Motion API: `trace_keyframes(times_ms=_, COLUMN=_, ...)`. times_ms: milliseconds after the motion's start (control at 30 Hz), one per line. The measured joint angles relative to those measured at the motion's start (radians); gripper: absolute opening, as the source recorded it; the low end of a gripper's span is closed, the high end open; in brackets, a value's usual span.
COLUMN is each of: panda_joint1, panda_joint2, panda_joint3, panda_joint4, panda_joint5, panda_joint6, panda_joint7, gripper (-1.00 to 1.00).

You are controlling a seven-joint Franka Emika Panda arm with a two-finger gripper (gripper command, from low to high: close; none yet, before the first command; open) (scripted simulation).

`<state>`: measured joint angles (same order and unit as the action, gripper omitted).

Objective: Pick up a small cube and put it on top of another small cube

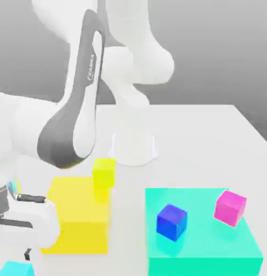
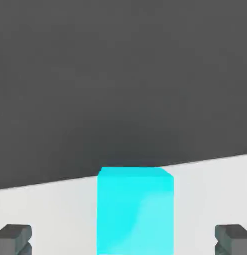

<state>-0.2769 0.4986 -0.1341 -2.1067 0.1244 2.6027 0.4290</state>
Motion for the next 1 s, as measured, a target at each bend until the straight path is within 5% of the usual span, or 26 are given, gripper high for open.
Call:
trace_keyframes(times_ms=67, panda_joint1=-0.012, panda_joint2=0.073, panda_joint3=0.014, panda_joint4=0.015, panda_joint5=0.015, panda_joint6=0.054, panda_joint7=-0.012, gripper=0.0)
trace_keyframes(times_ms=100, panda_joint1=-0.015, panda_joint2=0.092, panda_joint3=0.017, panda_joint4=0.019, panda_joint5=0.018, panda_joint6=0.068, panda_joint7=-0.014, gripper=-1.0)
trace_keyframes(times_ms=467, panda_joint1=0.006, panda_joint2=-0.035, panda_joint3=-0.004, panda_joint4=-0.01, panda_joint5=-0.006, panda_joint6=-0.029, panda_joint7=0.003, gripper=-1.0)
trace_keyframes(times_ms=1000, panda_joint1=0.385, panda_joint2=-0.6, panda_joint3=0.19, panda_joint4=-0.364, panda_joint5=-0.106, panda_joint6=-0.234, panda_joint7=0.189, gripper=-1.0)
